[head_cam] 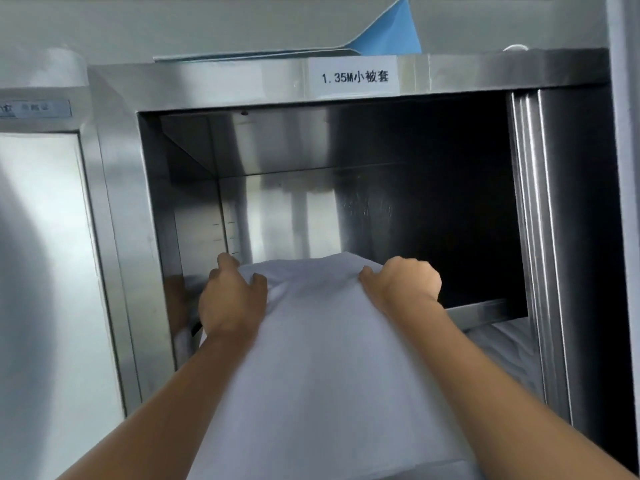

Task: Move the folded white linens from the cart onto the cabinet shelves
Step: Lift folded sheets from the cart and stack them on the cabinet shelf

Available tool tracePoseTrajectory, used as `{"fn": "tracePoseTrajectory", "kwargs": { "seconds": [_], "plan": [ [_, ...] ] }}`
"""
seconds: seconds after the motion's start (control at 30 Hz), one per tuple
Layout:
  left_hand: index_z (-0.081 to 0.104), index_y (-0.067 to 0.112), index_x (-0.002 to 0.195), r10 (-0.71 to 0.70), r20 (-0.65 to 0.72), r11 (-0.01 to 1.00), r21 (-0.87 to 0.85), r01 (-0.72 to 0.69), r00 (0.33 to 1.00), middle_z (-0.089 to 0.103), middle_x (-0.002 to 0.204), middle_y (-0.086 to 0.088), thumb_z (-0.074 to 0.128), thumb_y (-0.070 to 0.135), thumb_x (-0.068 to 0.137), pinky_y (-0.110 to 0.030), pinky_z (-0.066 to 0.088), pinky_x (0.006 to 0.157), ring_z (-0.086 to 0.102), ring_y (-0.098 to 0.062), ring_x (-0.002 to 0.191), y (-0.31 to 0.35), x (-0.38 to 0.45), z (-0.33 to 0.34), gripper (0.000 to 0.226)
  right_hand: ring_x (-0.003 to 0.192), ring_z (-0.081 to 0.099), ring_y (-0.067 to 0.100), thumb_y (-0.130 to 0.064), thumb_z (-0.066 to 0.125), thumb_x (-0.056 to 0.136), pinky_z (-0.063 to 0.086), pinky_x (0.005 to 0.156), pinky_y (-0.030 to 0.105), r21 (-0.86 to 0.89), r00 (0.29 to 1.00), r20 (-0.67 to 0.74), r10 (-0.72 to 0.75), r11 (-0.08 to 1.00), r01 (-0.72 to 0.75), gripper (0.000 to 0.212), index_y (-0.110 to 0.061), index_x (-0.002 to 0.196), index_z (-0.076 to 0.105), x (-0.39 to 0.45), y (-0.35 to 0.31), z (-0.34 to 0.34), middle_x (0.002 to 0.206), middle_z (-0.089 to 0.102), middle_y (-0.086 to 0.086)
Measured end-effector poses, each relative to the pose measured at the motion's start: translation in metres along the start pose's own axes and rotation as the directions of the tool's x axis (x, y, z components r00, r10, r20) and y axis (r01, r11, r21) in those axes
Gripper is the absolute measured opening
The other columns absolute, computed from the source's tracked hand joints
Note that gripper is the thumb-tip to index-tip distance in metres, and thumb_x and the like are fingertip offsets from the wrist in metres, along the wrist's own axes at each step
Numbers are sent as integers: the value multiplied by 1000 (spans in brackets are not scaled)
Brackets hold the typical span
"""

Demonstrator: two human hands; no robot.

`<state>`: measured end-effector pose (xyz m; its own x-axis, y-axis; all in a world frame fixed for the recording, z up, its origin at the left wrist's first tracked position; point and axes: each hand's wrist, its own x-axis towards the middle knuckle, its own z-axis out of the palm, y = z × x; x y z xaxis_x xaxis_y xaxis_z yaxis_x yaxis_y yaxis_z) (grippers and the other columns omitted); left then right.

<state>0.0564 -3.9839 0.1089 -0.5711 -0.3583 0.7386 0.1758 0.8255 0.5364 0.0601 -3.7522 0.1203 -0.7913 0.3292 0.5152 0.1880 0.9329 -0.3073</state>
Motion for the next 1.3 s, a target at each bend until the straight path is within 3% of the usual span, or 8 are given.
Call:
{"fn": "tracePoseTrajectory", "kwargs": {
  "seconds": [0.23, 0.43, 0.63, 0.8, 0.93, 1.17, 1.3],
  "plan": [
    [44, 8, 115, -46, 51, 995, 86, 41, 998, 59, 110, -22, 53, 33, 94, -41, 44, 76, 59, -41, 98, -1, -4, 2, 33, 75, 54, 24, -53, 35, 93, 39, 63, 29, 179, 998, 54, 29, 983, -38, 46, -15, 90, 60, -8, 10, 3, 75, 54, 0],
    [42, 8, 117, -87, 83, 987, 142, 75, 993, 56, 116, -22, 49, 37, 96, -39, 37, 74, 56, -40, 104, 3, -4, 2, 37, 83, 56, 25, -58, 32, 94, 43, 68, 29, 141, 998, 55, 11, 990, -19, 55, -15, 106, 65, -8, 10, 2, 97, 65, 3],
    [42, 8, 117, -121, 89, 985, 134, 108, 989, 58, 117, -22, 49, 37, 97, -37, 38, 72, 59, -42, 101, 1, -3, 1, 37, 79, 57, 25, -62, 41, 90, 44, 67, 29, 263, 996, 59, 66, 962, -79, 51, -15, 88, 58, -7, 13, 8, 82, 60, 0],
    [46, 10, 118, -67, -18, 997, -49, 66, 998, 66, 106, -19, 56, 29, 94, -37, 46, 73, 62, -39, 92, 0, -15, -8, 32, 55, 51, 20, -52, 50, 88, 33, 51, 26, 556, 975, -149, 163, 830, -54, 47, -12, 65, 57, -21, 24, 26, 59, 56, 0],
    [46, 9, 118, -15, -58, 999, -44, 13, 998, 64, 108, -19, 51, 31, 97, -37, 44, 74, 62, -39, 94, 1, -31, -13, 32, 52, 45, 20, -46, 52, 90, 30, 50, 26, 629, 961, -217, 170, 778, 4, 47, -13, 57, 45, -37, 27, 29, 52, 45, -1],
    [37, 9, 123, -162, 185, 973, 193, 126, 969, 60, 117, -21, 42, 48, 99, -42, 48, 84, 58, -40, 107, 6, -19, -21, 46, 60, 50, 22, -56, 46, 93, 32, 53, 29, 531, 993, -96, 71, 847, -9, 52, -11, 68, 47, -42, 36, 12, 63, 52, 2],
    [27, 8, 145, -234, 316, 947, 287, 143, 919, 59, 128, -20, 39, 54, 98, -45, 51, 95, 58, -40, 115, 10, -5, -27, 67, 60, 49, 20, -60, 50, 91, 31, 51, 27, 543, 997, 37, 62, 837, -72, 54, -13, 66, 45, -35, 40, -2, 62, 48, 1]
  ]
}}
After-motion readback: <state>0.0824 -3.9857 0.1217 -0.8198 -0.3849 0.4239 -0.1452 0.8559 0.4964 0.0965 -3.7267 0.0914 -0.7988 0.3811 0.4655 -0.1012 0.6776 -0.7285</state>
